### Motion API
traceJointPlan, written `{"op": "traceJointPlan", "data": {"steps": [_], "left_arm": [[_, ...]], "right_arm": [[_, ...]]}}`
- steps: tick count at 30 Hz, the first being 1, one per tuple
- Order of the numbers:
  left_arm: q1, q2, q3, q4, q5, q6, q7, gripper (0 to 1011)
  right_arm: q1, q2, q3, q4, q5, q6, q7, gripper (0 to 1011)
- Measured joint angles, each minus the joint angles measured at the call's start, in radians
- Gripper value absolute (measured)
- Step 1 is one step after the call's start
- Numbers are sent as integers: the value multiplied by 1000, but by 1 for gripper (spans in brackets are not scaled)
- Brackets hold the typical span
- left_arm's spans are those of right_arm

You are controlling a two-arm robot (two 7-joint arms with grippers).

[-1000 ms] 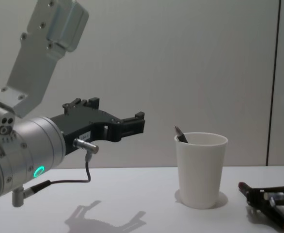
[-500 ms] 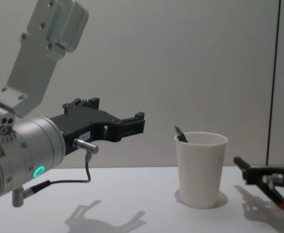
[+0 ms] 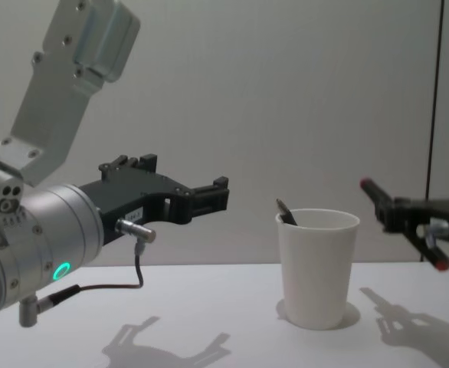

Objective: Place the pen into the pen holder.

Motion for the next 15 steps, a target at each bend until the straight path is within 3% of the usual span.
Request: {"op": "traceJointPlan", "data": {"steps": [4,6,15], "left_arm": [[0,0,0,0,0,0,0,1001],[0,0,0,0,0,0,0,1001],[0,0,0,0,0,0,0,1001]], "right_arm": [[-6,7,2,-25,-11,-62,22,187],[-6,7,2,-25,-11,-62,22,187],[-10,19,5,-62,-37,-203,73,187]]}}
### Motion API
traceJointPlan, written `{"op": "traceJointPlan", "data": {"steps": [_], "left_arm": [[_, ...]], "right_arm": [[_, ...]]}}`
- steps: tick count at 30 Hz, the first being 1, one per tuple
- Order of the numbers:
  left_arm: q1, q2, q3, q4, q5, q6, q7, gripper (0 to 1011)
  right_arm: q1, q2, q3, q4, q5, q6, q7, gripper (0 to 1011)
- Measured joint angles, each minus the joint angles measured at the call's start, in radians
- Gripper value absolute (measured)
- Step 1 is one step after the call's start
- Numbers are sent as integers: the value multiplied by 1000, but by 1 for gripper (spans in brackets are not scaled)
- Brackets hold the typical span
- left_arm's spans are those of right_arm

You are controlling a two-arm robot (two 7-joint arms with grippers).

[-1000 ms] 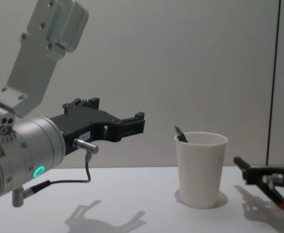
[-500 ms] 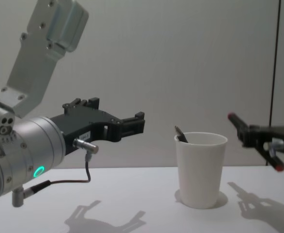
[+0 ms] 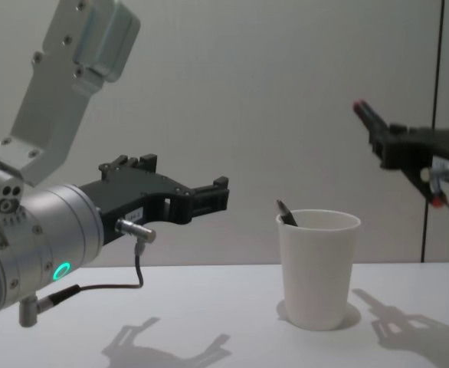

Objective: Place the pen into the pen holder.

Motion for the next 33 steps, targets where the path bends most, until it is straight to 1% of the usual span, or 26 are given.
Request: {"op": "traceJointPlan", "data": {"steps": [3,6,7,8,10,11,12,13,16,17,19,25,33], "left_arm": [[0,0,0,0,0,0,0,1001],[0,0,0,0,0,0,0,1001],[0,0,0,0,0,0,0,1001],[0,0,0,0,0,0,0,1001],[0,0,0,0,0,0,0,1001],[0,0,0,0,0,0,0,1001],[0,0,0,0,0,0,0,1001],[0,0,0,0,0,0,0,1001],[0,0,0,0,0,0,0,1001],[0,0,0,0,0,0,0,1001],[0,0,0,0,0,0,0,1001],[0,0,0,0,0,0,0,1001],[0,0,0,0,0,0,0,1001]], "right_arm": [[1,2,0,-4,-7,-31,11,187],[5,4,0,-6,-22,-87,32,187],[5,4,0,-6,-22,-87,32,187],[8,4,0,-6,-30,-112,42,187],[12,4,-1,-3,-39,-135,52,187],[16,4,-3,3,-50,-162,63,187],[19,4,-3,7,-54,-170,66,187],[24,4,-5,15,-67,-196,78,187],[33,2,-7,30,-86,-229,91,187],[39,1,-9,42,-99,-252,101,187],[50,-3,-12,63,-116,-278,110,187],[73,-11,-18,114,-154,-331,128,187],[107,-24,-22,184,-181,-374,136,187]]}}
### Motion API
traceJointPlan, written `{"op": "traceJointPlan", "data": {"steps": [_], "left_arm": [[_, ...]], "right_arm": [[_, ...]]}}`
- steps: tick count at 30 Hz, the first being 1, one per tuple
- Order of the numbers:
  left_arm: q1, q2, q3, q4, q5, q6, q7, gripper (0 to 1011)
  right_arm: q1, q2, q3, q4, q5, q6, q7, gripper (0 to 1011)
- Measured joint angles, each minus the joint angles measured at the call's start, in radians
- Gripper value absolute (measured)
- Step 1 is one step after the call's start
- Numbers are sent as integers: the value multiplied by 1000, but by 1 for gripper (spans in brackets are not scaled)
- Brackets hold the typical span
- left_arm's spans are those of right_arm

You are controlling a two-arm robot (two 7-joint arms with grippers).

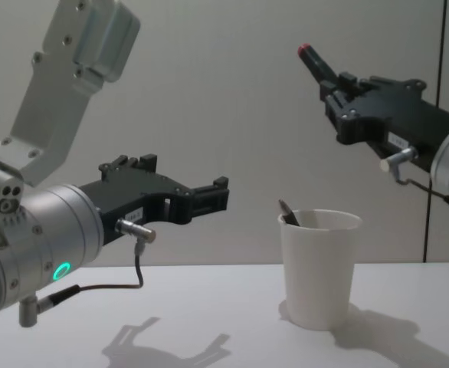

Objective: Place the pen into the pen holder.

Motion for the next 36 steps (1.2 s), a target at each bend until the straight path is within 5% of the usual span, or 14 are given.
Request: {"op": "traceJointPlan", "data": {"steps": [36], "left_arm": [[0,0,0,0,0,0,0,1001]], "right_arm": [[153,-66,-20,343,-37,-195,-9,187]]}}
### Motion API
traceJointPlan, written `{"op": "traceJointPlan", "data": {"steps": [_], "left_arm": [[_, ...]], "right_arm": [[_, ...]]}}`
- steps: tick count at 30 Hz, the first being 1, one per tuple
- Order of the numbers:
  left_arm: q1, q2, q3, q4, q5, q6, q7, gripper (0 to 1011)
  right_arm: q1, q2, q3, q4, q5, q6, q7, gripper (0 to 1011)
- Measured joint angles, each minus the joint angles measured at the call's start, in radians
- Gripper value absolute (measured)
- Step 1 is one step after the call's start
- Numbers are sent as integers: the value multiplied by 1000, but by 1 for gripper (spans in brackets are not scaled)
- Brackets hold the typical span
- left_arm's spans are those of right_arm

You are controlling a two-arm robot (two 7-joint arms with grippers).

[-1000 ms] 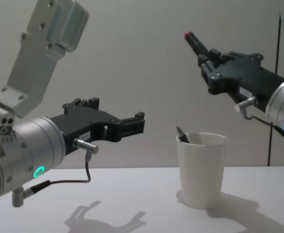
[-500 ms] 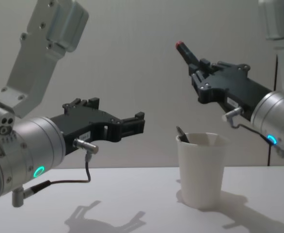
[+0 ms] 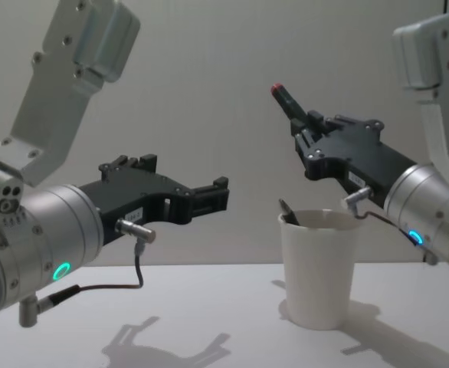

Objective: Place the pen into the pen holder.

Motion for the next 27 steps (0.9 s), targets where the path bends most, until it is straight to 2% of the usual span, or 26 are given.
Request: {"op": "traceJointPlan", "data": {"steps": [13,27], "left_arm": [[0,0,0,0,0,0,0,1001],[0,0,0,0,0,0,0,1001]], "right_arm": [[36,-17,-8,82,-10,-35,-12,187],[54,-27,-14,124,-10,-55,-16,187]]}}
